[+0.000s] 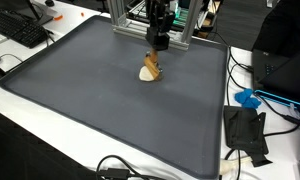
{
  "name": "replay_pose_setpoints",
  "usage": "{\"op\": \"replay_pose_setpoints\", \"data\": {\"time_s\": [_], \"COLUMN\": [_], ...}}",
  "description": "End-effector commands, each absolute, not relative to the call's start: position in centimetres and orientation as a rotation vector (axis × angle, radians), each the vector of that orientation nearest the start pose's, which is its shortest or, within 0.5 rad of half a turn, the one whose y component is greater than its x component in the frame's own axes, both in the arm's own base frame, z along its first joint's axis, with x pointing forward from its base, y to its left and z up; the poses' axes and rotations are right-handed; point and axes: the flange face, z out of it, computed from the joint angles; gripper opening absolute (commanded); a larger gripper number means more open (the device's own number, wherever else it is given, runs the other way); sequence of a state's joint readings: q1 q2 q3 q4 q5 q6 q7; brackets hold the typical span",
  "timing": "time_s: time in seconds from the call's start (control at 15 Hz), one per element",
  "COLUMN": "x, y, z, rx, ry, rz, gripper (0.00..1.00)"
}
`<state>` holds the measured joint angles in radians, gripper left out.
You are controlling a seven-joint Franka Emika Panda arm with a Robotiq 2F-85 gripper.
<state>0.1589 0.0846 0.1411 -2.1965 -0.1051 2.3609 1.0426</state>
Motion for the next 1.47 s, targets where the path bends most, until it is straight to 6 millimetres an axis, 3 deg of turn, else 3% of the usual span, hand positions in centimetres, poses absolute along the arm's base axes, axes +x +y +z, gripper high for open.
{"op": "replay_pose_setpoints", "data": {"time_s": [0.0, 0.33, 0.93, 1.2, 1.4], "x": [52.7, 51.7, 53.4, 53.6, 53.4], "y": [15.9, 16.8, 15.3, 15.1, 15.4], "z": [33.7, 33.2, 34.6, 33.8, 33.4], "rx": [-2.981, -2.946, -3.068, -3.066, -3.057], "ry": [1.023, 0.892, 0.832, 0.852, 0.838], "rz": [-0.133, 0.108, -0.325, -0.403, -0.322], "gripper": [0.22, 0.22, 0.22, 0.22, 0.22]}}
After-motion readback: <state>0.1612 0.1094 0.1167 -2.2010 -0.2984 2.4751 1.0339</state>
